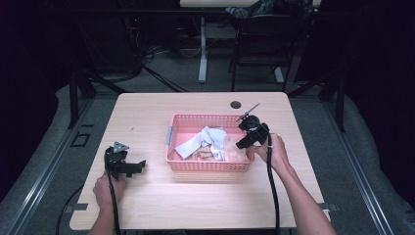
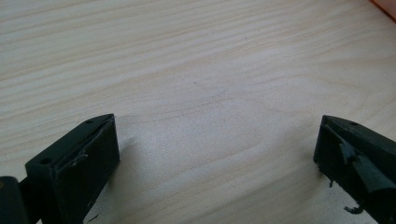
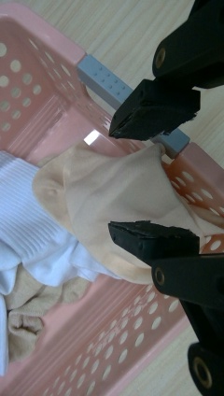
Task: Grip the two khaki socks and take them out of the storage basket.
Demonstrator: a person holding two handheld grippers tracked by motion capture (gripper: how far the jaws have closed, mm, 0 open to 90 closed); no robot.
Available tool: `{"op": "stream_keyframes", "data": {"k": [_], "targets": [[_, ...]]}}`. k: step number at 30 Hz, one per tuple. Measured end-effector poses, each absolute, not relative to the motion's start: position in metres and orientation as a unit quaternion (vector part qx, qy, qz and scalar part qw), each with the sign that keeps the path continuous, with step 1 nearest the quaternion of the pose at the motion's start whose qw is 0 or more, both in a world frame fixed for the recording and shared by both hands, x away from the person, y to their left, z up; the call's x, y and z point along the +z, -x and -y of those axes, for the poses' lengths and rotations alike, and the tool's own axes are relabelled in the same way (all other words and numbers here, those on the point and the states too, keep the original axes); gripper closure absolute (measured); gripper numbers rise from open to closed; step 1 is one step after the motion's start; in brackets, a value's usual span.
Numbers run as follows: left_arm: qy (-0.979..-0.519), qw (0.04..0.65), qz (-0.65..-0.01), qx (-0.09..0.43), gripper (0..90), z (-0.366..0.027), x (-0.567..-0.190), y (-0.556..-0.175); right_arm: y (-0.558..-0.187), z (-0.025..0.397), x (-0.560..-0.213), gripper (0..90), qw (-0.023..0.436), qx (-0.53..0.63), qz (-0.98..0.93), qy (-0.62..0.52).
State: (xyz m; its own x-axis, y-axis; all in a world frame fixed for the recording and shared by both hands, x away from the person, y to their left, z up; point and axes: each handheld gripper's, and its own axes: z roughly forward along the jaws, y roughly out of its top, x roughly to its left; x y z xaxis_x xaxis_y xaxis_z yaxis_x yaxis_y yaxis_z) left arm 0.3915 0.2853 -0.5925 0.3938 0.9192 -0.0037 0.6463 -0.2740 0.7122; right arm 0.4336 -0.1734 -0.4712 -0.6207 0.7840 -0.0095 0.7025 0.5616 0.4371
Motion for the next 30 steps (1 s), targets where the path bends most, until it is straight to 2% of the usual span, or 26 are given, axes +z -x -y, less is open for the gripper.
{"op": "stream_keyframes", "data": {"k": [8, 13, 15, 19, 24, 26, 27, 30], "targets": [[-0.771, 0.322, -0.508, 0.211, 0.0, -0.285, -0.592, -0.392, -0.436, 0.169, -0.473, 49.8, 0.106, 0.189, -0.882, -0.419], [-0.771, 0.323, -0.507, 0.211, 0.0, -0.285, -0.592, -0.392, -0.437, 0.163, -0.477, 43.2, 0.099, 0.174, -0.888, -0.414], [-0.771, 0.323, -0.507, 0.211, 0.0, -0.286, -0.592, -0.392, -0.437, 0.161, -0.480, 43.6, 0.111, 0.168, -0.887, -0.416], [-0.771, 0.323, -0.507, 0.210, 0.0, -0.285, -0.592, -0.392, -0.435, 0.160, -0.483, 52.4, 0.125, 0.147, -0.890, -0.414], [-0.771, 0.323, -0.507, 0.211, 0.0, -0.285, -0.592, -0.392, -0.434, 0.164, -0.482, 73.9, 0.122, 0.146, -0.887, -0.420], [-0.771, 0.323, -0.507, 0.211, 0.0, -0.285, -0.592, -0.392, -0.435, 0.165, -0.481, 76.4, 0.120, 0.140, -0.890, -0.416], [-0.771, 0.323, -0.507, 0.211, 0.0, -0.285, -0.592, -0.392, -0.433, 0.167, -0.479, 80.9, 0.118, 0.157, -0.886, -0.421], [-0.771, 0.323, -0.507, 0.211, 0.0, -0.286, -0.592, -0.392, -0.430, 0.168, -0.473, 82.2, 0.120, 0.171, -0.881, -0.423]]}}
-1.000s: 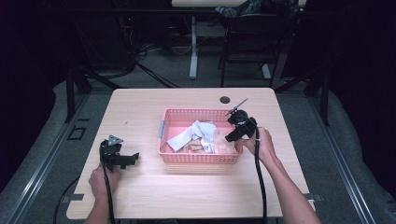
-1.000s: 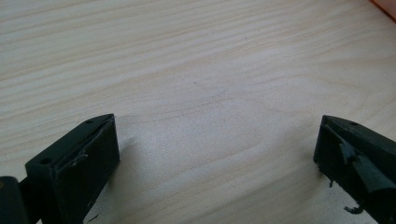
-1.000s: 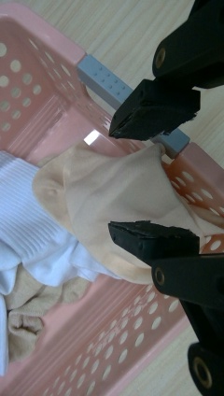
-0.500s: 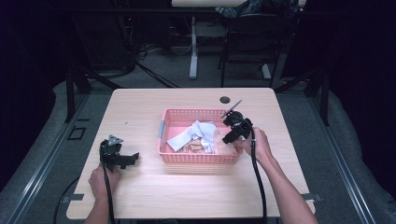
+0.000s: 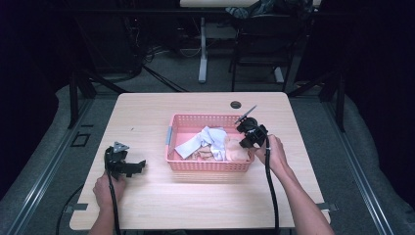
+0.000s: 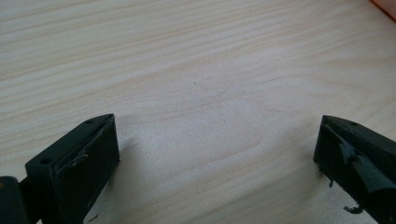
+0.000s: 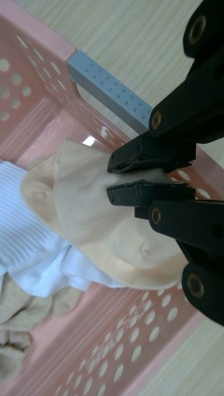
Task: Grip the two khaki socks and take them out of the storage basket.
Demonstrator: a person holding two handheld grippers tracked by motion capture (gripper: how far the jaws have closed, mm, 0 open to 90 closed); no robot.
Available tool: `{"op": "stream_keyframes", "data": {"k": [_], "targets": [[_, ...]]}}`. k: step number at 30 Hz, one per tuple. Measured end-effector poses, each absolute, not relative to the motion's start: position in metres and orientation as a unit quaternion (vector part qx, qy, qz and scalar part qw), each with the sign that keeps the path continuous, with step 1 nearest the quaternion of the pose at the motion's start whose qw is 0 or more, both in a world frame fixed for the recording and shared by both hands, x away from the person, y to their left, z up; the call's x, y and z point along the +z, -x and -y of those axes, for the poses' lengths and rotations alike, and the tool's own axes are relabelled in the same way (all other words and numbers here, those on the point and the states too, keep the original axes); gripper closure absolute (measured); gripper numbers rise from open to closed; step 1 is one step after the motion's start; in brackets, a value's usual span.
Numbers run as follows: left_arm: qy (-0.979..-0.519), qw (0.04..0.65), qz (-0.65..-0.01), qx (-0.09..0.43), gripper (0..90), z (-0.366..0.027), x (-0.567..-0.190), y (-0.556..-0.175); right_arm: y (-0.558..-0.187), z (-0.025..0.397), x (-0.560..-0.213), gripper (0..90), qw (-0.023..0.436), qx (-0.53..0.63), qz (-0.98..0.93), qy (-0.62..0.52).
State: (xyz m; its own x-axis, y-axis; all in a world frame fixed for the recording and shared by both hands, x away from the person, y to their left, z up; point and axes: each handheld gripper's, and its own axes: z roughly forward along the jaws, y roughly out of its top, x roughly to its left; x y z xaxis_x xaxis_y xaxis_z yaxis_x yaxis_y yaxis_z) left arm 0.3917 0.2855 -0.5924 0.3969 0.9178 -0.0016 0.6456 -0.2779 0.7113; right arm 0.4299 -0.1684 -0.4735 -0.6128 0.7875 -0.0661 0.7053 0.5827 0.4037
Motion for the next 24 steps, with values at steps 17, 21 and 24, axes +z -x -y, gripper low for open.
{"op": "stream_keyframes", "data": {"k": [17, 21, 24], "targets": [[-0.771, 0.323, -0.507, 0.211, 0.0, -0.285, -0.592, -0.392, -0.427, 0.180, -0.426, 84.0, 0.119, 0.268, -0.853, -0.432], [-0.771, 0.323, -0.507, 0.211, 0.0, -0.285, -0.592, -0.392, -0.428, 0.181, -0.423, 84.0, 0.120, 0.262, -0.855, -0.432], [-0.771, 0.323, -0.506, 0.211, 0.0, -0.285, -0.593, -0.392, -0.428, 0.180, -0.422, 84.0, 0.119, 0.264, -0.854, -0.433]]}}
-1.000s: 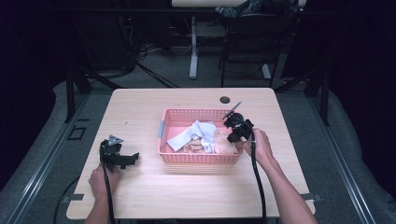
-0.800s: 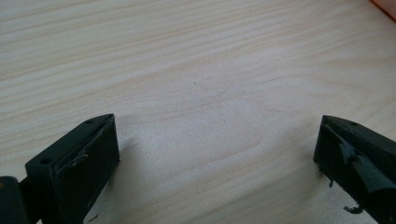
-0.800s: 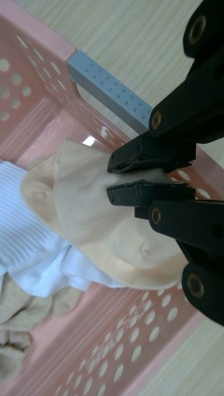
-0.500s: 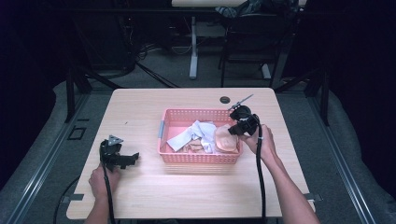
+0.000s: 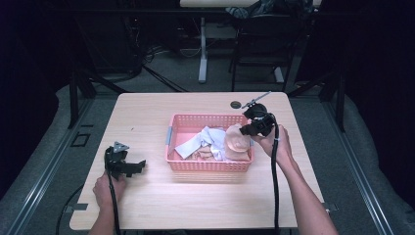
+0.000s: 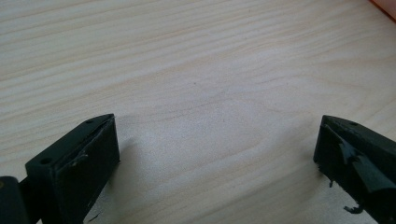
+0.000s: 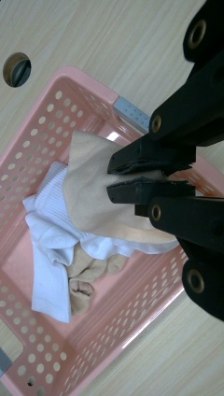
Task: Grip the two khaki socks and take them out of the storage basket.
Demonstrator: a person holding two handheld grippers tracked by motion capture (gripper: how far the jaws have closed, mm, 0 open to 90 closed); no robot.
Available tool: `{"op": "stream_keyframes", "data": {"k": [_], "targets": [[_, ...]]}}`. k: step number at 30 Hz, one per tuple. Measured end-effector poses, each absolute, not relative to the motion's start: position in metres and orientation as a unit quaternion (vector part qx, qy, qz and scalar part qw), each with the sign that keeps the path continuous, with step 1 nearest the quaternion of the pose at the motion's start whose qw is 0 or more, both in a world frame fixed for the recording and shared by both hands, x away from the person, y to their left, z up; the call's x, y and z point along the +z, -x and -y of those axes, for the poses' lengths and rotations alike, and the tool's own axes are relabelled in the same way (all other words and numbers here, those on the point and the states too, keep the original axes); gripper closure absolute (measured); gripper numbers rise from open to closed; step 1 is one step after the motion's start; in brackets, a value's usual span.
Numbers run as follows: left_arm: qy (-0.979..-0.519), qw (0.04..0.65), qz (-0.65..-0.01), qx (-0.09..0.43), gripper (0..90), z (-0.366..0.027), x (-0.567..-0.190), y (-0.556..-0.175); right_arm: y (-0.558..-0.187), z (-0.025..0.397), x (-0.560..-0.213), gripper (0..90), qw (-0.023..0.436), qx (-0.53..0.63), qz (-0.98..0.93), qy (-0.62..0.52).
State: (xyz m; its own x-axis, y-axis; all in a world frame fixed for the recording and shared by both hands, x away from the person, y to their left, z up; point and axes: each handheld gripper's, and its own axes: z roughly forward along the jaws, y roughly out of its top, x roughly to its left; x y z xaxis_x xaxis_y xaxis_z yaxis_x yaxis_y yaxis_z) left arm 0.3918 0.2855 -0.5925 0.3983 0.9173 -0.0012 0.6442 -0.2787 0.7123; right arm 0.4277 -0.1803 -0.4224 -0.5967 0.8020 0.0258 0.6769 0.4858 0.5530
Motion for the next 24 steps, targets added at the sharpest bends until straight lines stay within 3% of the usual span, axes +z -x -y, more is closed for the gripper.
{"op": "stream_keyframes", "data": {"k": [24], "targets": [[-0.771, 0.323, -0.507, 0.212, 0.0, -0.285, -0.593, -0.392, -0.433, 0.179, -0.404, 84.4, 0.114, 0.262, -0.858, -0.428]]}}
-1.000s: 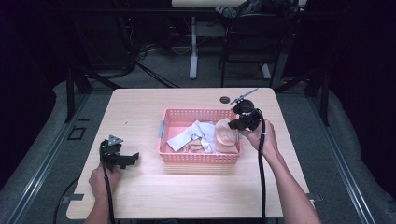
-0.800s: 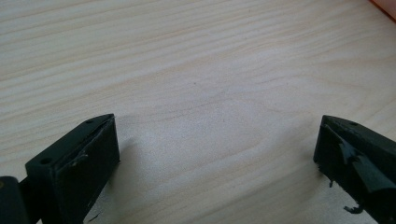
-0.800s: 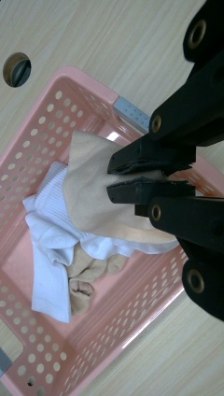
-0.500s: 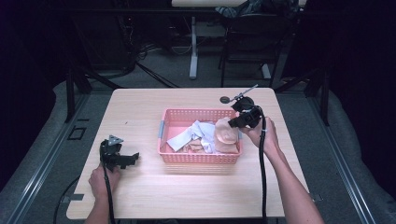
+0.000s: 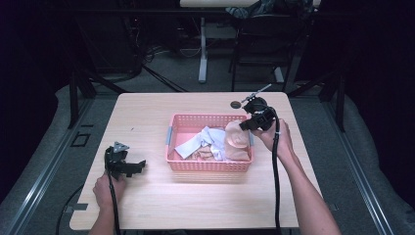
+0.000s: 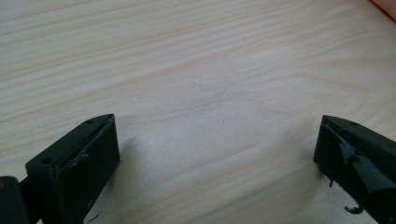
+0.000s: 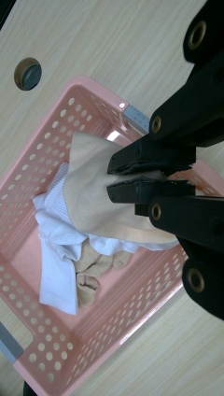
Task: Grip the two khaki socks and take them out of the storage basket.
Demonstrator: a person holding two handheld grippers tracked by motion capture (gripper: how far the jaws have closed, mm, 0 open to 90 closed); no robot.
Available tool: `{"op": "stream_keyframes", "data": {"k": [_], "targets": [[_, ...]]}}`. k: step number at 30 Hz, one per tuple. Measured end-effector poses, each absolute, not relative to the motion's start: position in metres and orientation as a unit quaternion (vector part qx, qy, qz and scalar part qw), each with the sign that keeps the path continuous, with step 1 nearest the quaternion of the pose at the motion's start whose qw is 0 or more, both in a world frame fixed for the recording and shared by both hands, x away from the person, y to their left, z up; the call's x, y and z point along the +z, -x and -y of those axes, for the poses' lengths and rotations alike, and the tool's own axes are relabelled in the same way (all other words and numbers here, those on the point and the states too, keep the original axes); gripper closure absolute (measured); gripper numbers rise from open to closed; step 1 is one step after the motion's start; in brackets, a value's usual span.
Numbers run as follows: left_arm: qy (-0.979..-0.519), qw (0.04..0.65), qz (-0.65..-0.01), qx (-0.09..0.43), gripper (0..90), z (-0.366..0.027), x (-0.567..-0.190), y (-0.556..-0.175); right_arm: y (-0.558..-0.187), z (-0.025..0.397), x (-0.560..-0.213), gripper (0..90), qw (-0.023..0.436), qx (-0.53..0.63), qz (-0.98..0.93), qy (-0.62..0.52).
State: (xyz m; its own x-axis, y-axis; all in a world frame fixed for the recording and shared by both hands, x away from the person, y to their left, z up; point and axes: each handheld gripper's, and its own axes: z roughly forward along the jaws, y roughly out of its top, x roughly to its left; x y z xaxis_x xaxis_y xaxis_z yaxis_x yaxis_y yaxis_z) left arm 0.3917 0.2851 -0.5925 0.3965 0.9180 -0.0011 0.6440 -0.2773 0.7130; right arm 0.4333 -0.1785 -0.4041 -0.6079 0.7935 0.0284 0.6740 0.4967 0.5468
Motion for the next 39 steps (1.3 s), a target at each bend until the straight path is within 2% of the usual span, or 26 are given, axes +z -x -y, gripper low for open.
{"op": "stream_keyframes", "data": {"k": [17, 39], "targets": [[-0.770, 0.323, -0.507, 0.212, 0.0, -0.285, -0.593, -0.392, -0.422, 0.201, -0.379, 84.4, 0.123, 0.280, -0.849, -0.431], [-0.772, 0.322, -0.506, 0.211, 0.0, -0.285, -0.592, -0.392, -0.411, 0.256, -0.380, 84.5, 0.137, 0.259, -0.834, -0.468]]}}
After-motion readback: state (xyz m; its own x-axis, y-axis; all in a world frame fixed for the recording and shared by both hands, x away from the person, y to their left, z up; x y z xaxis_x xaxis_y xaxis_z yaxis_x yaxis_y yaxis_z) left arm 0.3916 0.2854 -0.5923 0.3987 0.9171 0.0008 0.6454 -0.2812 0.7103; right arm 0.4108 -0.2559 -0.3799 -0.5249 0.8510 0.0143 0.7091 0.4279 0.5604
